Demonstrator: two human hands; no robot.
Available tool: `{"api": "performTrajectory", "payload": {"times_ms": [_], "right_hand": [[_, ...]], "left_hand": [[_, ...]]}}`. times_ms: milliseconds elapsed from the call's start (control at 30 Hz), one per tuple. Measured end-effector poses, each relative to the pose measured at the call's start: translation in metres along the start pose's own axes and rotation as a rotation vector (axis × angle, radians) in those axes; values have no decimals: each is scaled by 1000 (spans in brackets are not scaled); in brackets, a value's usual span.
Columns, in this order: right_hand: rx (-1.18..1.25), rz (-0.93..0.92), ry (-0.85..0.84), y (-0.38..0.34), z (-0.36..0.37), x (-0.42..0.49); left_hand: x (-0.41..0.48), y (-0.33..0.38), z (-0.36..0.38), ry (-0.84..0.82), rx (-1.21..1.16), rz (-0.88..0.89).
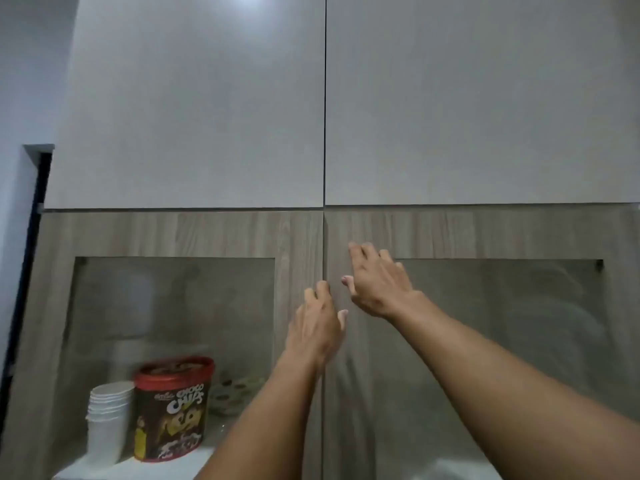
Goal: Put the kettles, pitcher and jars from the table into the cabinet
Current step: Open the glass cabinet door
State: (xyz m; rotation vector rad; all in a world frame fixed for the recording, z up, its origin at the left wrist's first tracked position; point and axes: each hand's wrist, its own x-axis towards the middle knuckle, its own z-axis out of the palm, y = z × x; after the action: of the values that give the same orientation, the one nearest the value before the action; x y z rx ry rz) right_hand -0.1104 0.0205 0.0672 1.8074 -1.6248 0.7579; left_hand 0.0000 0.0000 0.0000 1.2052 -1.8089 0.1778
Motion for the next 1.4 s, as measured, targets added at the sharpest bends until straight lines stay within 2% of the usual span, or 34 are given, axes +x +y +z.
{"api": "performTrajectory", "payload": {"times_ms": [133, 367, 500, 633, 800, 867, 1033, 1133, 1300, 1400], "right_hand": [[19, -13, 53, -1, 5, 56], [81, 48, 21, -9, 6, 100], [205, 112, 6, -17, -8, 97], [235, 143, 43, -30, -24, 81], [285, 168, 122, -46, -64, 32], [316, 186, 148, -53, -89, 7], [389, 286, 168, -60, -169, -75], [354, 364, 175, -60, -208, -136], [257, 595, -4, -32, -240, -238], [279, 652, 53, -11, -270, -288]], "left_hand": [[39, 0, 17, 33, -212, -146], [63, -2, 25, 125, -243, -264], [50, 1, 23, 71, -277, -246], [27, 0, 11, -72, -286, -263], [-23, 11, -24, -217, -415, -290], [-52, 21, -40, -254, -452, -268], [-145, 43, -64, -466, -530, -142], [-200, 73, -68, -436, -504, -75], [-263, 149, -98, -383, -442, 66], [-301, 194, -106, -369, -487, 166]]}}
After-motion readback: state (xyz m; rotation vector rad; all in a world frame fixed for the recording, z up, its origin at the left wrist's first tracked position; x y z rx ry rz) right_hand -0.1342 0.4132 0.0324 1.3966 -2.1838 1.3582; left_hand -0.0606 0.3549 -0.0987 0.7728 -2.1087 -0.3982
